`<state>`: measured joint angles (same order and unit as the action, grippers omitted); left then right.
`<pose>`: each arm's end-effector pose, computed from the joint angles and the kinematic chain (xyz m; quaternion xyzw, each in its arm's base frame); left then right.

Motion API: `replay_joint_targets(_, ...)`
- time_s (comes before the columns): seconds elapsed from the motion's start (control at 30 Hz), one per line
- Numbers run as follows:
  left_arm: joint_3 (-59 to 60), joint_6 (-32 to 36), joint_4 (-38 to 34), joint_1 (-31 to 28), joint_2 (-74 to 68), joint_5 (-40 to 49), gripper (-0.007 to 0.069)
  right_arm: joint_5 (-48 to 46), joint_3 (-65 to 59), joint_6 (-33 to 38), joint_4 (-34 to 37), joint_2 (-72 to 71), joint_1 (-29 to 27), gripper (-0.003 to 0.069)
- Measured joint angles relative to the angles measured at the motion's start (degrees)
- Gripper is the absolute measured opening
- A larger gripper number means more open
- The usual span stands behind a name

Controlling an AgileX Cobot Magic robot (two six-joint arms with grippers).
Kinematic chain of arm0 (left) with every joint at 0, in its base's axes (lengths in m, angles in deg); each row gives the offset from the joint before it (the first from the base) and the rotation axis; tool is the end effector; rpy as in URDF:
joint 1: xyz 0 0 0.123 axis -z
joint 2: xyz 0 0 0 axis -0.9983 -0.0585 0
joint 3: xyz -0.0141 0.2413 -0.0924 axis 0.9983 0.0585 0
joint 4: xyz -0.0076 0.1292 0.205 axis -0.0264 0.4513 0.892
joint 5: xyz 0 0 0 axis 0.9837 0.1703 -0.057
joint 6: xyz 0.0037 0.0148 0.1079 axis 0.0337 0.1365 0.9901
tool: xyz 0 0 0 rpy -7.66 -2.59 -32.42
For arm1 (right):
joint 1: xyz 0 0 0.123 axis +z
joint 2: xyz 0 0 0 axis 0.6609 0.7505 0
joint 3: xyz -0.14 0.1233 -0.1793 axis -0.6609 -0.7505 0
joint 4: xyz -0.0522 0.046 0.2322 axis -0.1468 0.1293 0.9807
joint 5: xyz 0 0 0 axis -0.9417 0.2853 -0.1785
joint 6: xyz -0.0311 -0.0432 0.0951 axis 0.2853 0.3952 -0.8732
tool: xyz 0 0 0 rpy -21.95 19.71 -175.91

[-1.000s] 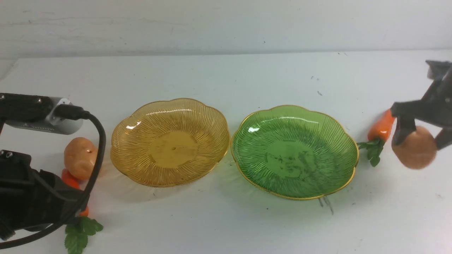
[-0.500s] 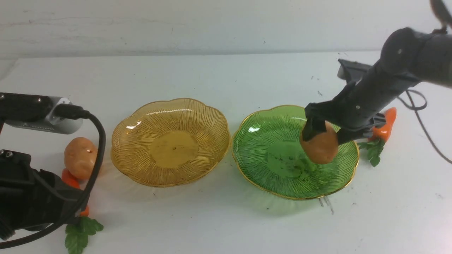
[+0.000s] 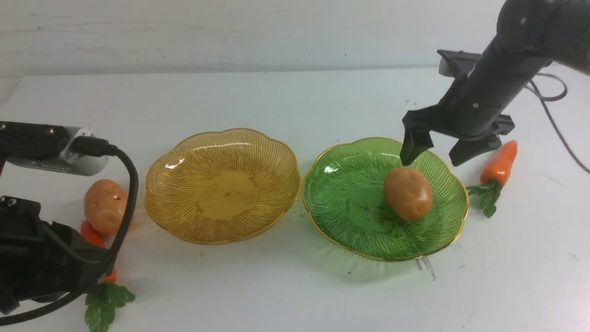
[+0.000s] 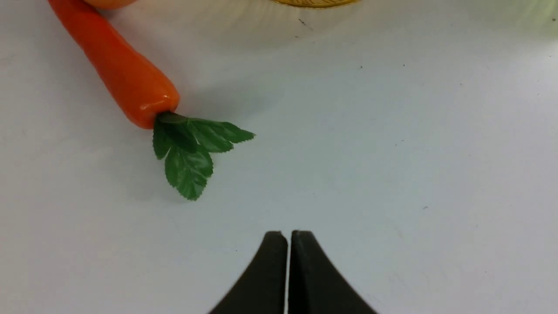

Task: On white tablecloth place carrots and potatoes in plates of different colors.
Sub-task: 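Put the potato onto the plate, then place the carrot on the yellow plate with the right gripper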

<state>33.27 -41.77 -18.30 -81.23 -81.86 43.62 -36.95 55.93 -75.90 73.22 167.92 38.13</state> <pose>0.1648 -0.0343 0.2856 0.0715 0.9616 -0.0936 0.2480 0.4057 -0.0099 0.2085 0.1162 0.9873 0.0651 0.0863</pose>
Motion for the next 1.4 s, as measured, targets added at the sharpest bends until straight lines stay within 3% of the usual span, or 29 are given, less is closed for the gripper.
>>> replay_joint_targets(0.07, 0.00, -0.02, 0.00, 0.00, 0.00, 0.00, -0.0004, 3.24, 0.00, 0.23, 0.84, 2.14, 0.00, 0.0124)
replay_joint_targets(0.13, 0.00, -0.02, 0.00, 0.00, 0.00, 0.00, -0.0004, 7.17, 0.00, 0.38, 1.39, 4.62, 0.00, 0.0220)
replay_joint_targets(0.33, 0.00, -0.02, 0.00, 0.00, 0.00, 0.72, -0.0004, 14.44, 0.00, -2.48, 2.03, 10.86, 0.00, 0.0562)
replay_joint_targets(0.43, 0.00, -0.02, 0.00, 0.00, 0.00, 0.90, -0.0004, 15.56, 0.00, -2.85, 4.12, 13.92, 0.00, 0.0639)
replay_joint_targets(0.53, 0.00, -0.02, 0.13, 0.00, 0.00, 1.03, -0.0004, 16.08, 0.05, -2.86, 3.44, 14.06, 0.00, 0.0570)
replay_joint_targets(0.63, 0.00, -0.02, 0.20, 0.00, 0.00, 1.03, -0.0004, 15.41, 0.05, -2.86, 0.91, 13.98, 0.00, 0.0330)
replay_joint_targets(0.67, 0.00, -0.02, 0.20, 0.00, 0.00, 1.03, -0.0004, 15.01, 0.12, -2.86, 0.12, 13.66, 0.00, 0.0314)
replay_joint_targets(0.9, 0.00, -0.02, 0.24, 0.00, 0.00, 0.87, -0.0004, 10.22, 3.75, -0.78, -0.53, 9.03, 0.05, 0.0335)
replay_joint_targets(1.1, 0.00, -0.02, 0.30, 0.00, 0.00, -0.52, -0.0004, 5.44, 8.55, 4.29, 8.71, 2.68, 1.81, 0.0335)
replay_joint_targets(1.27, 0.00, -0.02, 0.30, 0.00, 0.00, -1.38, -0.0004, 2.98, 9.99, 12.19, 25.15, 0.56, 11.58, 0.0335)
replay_joint_targets(1.4, 0.00, -0.02, 0.30, 0.00, 0.00, -2.03, -0.0004, 4.80, 9.99, 14.96, 27.85, 3.04, 20.09, 0.0335)
